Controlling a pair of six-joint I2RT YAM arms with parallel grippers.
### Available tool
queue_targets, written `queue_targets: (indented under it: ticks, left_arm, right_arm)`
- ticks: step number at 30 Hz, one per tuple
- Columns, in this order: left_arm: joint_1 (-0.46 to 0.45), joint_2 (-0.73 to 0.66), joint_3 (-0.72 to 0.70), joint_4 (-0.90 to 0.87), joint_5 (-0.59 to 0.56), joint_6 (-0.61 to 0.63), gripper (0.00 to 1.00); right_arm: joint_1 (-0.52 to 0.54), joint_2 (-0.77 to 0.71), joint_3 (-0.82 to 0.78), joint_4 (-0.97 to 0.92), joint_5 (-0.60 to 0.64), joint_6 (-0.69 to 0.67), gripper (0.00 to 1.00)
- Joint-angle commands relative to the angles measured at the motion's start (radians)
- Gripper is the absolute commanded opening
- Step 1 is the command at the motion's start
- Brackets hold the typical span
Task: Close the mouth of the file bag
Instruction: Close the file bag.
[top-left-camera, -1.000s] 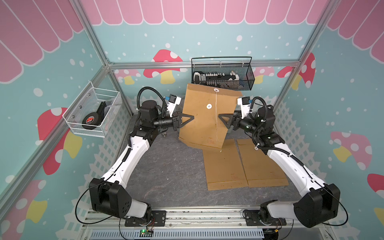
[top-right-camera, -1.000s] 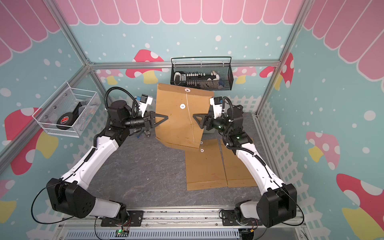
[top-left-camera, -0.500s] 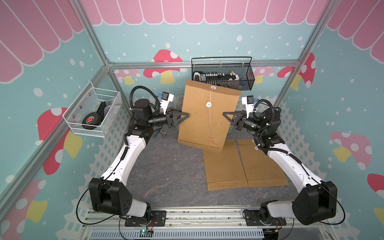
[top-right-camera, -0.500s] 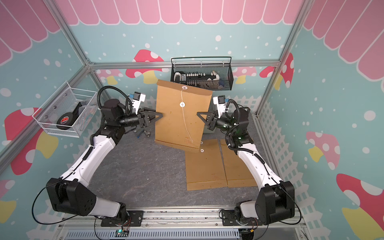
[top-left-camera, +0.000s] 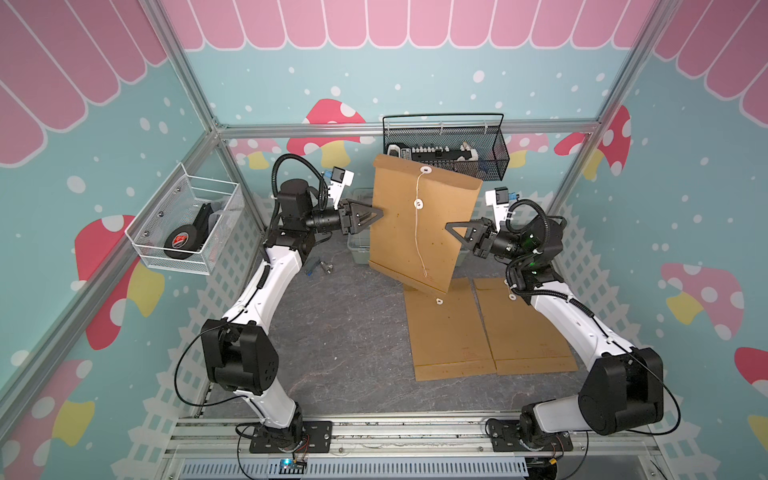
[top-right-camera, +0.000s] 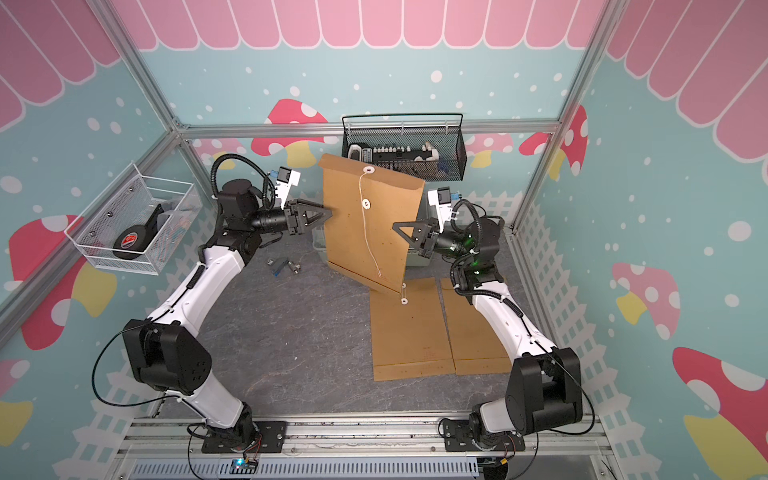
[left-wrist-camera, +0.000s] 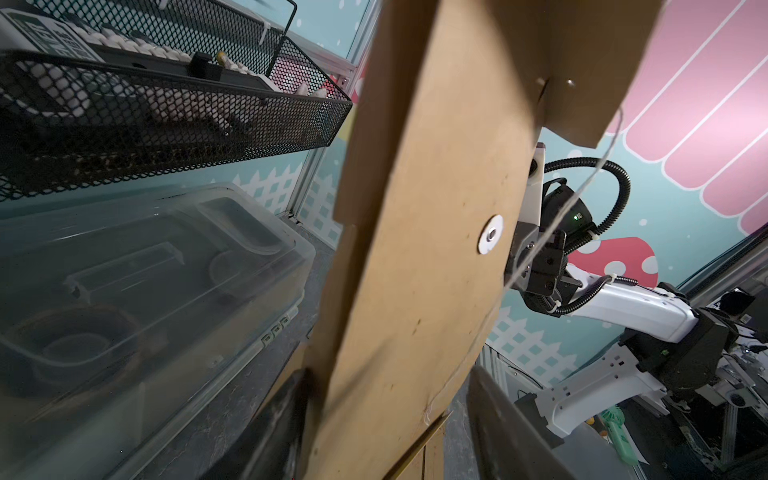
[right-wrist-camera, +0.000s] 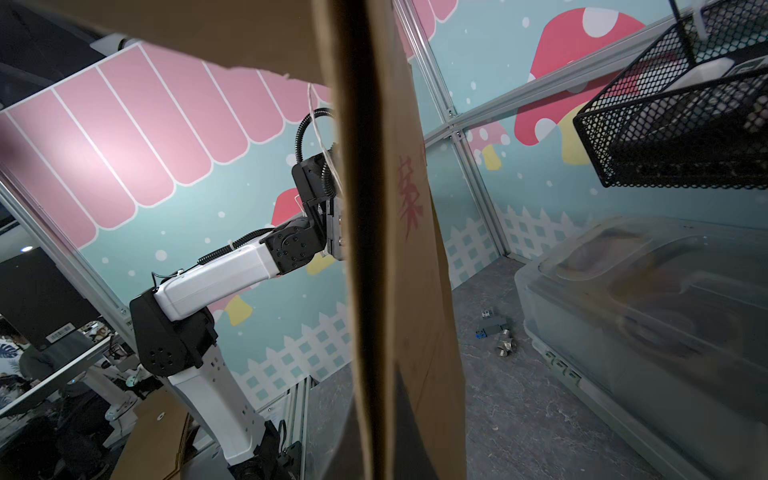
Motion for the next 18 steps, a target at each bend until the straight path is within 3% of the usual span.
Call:
queue_targets:
  ticks: [1,8,12,16,18]
  left_arm:
    - [0.023,-0.007,0.072,-0.061,0.025,0.058,0.63]
    - [0.022,0.031,0.183,-0.208,0.035,0.163,0.68]
    - [-0.013,0.043,0.206,-0.206,0.109,0.161,0.68]
    - [-0.053,0.032,0.173,-0.209,0.150,0.190,0.65]
    - [-0.052,0.033,0.161,-0.202,0.147,0.191,0.59]
  right_arm:
    - [0.007,-0.018,0.015,0.072,-0.044,0.031,0.00]
    - [0.010,-0.017,0.027,0.094,-0.073,0.052,0.00]
    - [0.010,-0.009,0.030,0.103,-0.072,0.065,0.00]
    - [0.010,0.004,0.040,0.134,-0.074,0.094,0.00]
    - [0.010,0.003,0.040,0.140,-0.076,0.096,0.00]
